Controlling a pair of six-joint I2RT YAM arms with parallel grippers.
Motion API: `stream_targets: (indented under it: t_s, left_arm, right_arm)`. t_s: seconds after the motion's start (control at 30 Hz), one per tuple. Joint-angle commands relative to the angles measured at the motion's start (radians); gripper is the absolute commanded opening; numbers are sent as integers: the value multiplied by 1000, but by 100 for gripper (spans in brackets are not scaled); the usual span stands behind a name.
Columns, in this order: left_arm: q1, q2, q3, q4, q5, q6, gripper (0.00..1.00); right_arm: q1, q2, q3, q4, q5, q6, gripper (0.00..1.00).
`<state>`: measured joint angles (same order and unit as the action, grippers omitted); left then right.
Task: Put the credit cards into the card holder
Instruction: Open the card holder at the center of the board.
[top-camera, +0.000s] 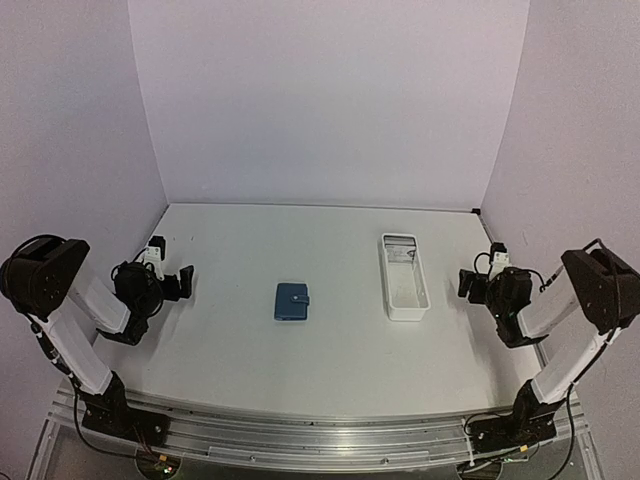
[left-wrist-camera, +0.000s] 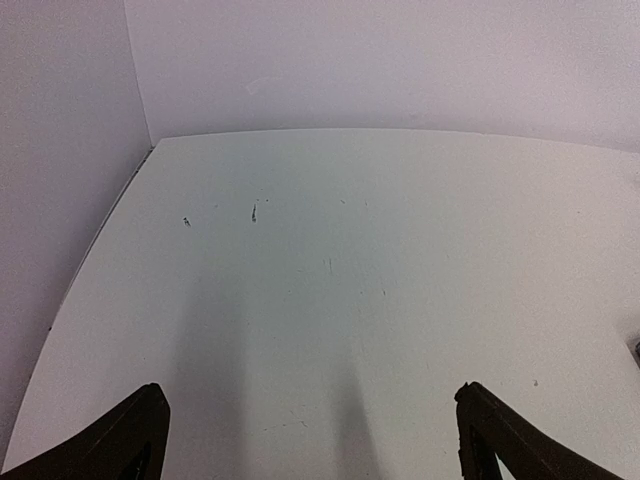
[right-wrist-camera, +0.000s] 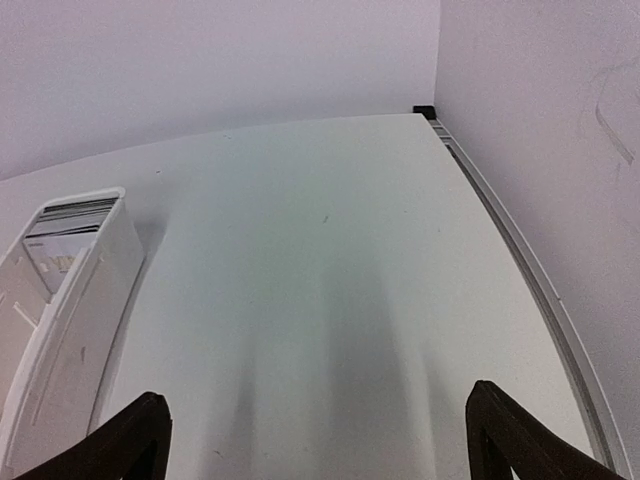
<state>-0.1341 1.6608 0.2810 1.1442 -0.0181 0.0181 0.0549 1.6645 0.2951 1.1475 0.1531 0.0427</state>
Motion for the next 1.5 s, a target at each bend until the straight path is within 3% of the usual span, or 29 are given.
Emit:
stream_targets:
  t_s: [0.0, 0.1, 0.23, 0.33, 0.43, 0.57, 0.7, 0.8, 0.93, 1.03, 1.17, 1.47]
  left_arm:
    - [5, -10, 26, -1, 15, -10, 100]
    - [5, -9, 26, 2, 15, -9, 100]
    - [5, -55, 30, -20, 30, 0, 100]
    - [6, -216, 173, -402, 184, 16, 100]
    - [1, -269, 406, -793, 357, -57, 100]
    - [-39, -188, 651, -1146, 412, -289, 100]
    - [-115, -41, 797, -1396, 583, -414, 100]
    - [-187, -7, 777, -1358, 687, -528, 98]
    - [-269, 42, 747, -1228, 697, -626, 83]
    - [-290, 101, 743, -1187, 680, -668, 76]
    - [-307, 140, 704, -1149, 647, -694, 71]
    - [-333, 256, 659, -1048, 658, -740, 66]
  right_arm:
    - [-3, -141, 175, -289, 193, 75, 98]
    - [-4, -223, 255, -384, 180, 93, 98]
    - [-3, -278, 447, -641, 70, 160, 98]
    - [5, -256, 613, -875, -44, 230, 97]
    - [89, -204, 784, -1055, -48, 268, 94]
    - [310, -96, 965, -1189, -7, 302, 92]
    - [481, 57, 1130, -1290, -18, 420, 84]
    - [594, 181, 1227, -1338, -30, 506, 78]
    - [688, 346, 1317, -1374, -106, 632, 70]
    - [701, 458, 1351, -1380, -215, 720, 61]
    - [703, 550, 1382, -1380, -289, 753, 57]
    - [703, 664, 1387, -1329, -435, 789, 40]
